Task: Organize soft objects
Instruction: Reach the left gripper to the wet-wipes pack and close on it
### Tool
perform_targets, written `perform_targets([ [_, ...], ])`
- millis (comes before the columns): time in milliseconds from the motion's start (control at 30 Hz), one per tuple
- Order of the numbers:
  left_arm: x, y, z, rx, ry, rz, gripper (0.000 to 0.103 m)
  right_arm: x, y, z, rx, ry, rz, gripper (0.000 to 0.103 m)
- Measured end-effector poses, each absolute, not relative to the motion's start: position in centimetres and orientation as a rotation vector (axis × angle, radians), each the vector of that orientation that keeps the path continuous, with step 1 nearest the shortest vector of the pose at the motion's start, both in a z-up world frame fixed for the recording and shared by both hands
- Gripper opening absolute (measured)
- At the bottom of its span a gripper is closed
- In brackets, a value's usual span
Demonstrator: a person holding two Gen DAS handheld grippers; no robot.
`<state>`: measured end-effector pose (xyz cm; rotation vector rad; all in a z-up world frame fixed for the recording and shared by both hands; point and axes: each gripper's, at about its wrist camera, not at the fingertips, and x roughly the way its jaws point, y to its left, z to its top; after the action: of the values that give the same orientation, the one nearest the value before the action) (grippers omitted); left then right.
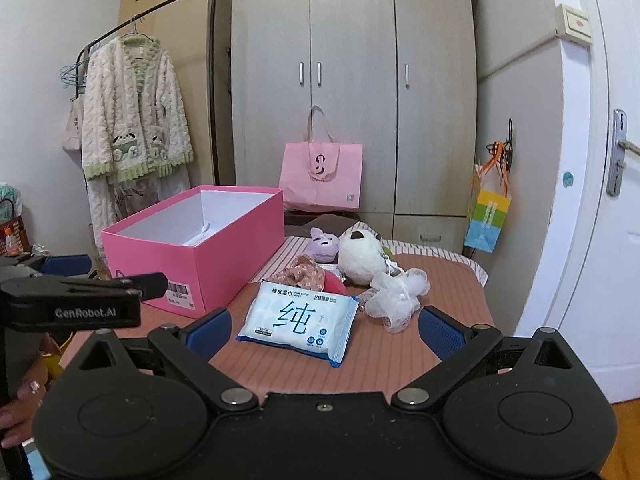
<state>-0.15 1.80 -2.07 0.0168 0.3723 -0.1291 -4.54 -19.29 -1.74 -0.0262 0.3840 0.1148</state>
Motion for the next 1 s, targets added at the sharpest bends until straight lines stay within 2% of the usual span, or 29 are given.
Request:
perform_targets([
  [133, 0.8, 2.1, -2.3, -0.044, 0.370, -0.183, 0.103, -4.1, -20.3, -2.5, -0.006, 0.309, 0.183, 0.102],
  [300, 2.6, 0.9, -3.5, -0.063, 0.400, -0.275, 0.098, -1.2, -21.6, -4.1, 0.017, 0.388, 0.233, 0.101],
  [600, 5.7, -2.6, -5.8, -0.067, 0.438, -0.422, 0.082, 2.0, -21.9, -7.1, 0.008, 0.453, 0.283, 0.090],
  [700, 7.5, -3.9, -6.6, -0.050, 0.507, -0.418, 0.072, 3.3, -21.7, -8.1, -0.007, 0.465, 0.297, 0.086],
  [1000, 12.2, -4.8, -10.1, -0.053, 0.636, -0.330, 0.072, 7.1, -19.9, -11.5, -0.119, 0.491, 0.307, 0.086],
])
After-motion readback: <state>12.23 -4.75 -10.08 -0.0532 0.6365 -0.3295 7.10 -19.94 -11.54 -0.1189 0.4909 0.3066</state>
